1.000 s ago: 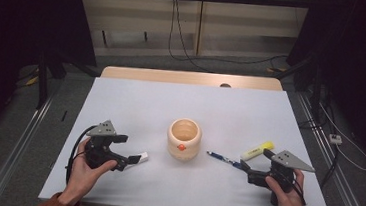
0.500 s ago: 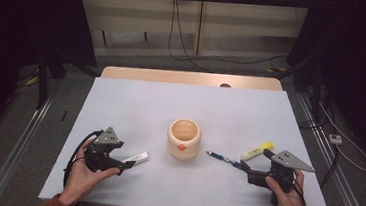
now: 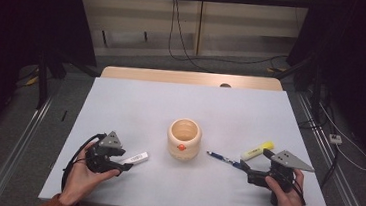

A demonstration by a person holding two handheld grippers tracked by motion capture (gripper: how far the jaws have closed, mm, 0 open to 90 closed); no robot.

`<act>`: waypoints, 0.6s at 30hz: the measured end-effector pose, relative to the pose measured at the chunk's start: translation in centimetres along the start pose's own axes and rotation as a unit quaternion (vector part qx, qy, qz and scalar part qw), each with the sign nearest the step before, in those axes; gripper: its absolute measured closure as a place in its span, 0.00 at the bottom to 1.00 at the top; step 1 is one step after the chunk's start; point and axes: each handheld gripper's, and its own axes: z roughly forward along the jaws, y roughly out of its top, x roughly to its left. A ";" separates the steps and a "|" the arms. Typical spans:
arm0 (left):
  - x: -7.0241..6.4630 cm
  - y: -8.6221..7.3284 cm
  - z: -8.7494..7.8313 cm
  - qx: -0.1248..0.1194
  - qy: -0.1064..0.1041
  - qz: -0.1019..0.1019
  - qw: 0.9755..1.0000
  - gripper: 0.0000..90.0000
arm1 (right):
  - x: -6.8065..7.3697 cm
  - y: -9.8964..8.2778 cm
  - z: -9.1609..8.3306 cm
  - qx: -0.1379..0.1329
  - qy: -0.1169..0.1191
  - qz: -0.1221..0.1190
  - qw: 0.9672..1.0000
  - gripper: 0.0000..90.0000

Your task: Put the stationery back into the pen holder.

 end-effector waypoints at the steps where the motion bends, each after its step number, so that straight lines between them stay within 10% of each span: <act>1: 0.0 0.0 0.0 0.006 -0.002 0.005 1.000 0.50 | 0.0 0.0 0.0 0.000 0.000 0.000 1.000 0.04; 18: 0.4 0.3 1.3 0.037 -0.007 0.011 0.999 0.70 | 0.0 0.0 0.1 0.002 0.001 -0.003 1.000 0.04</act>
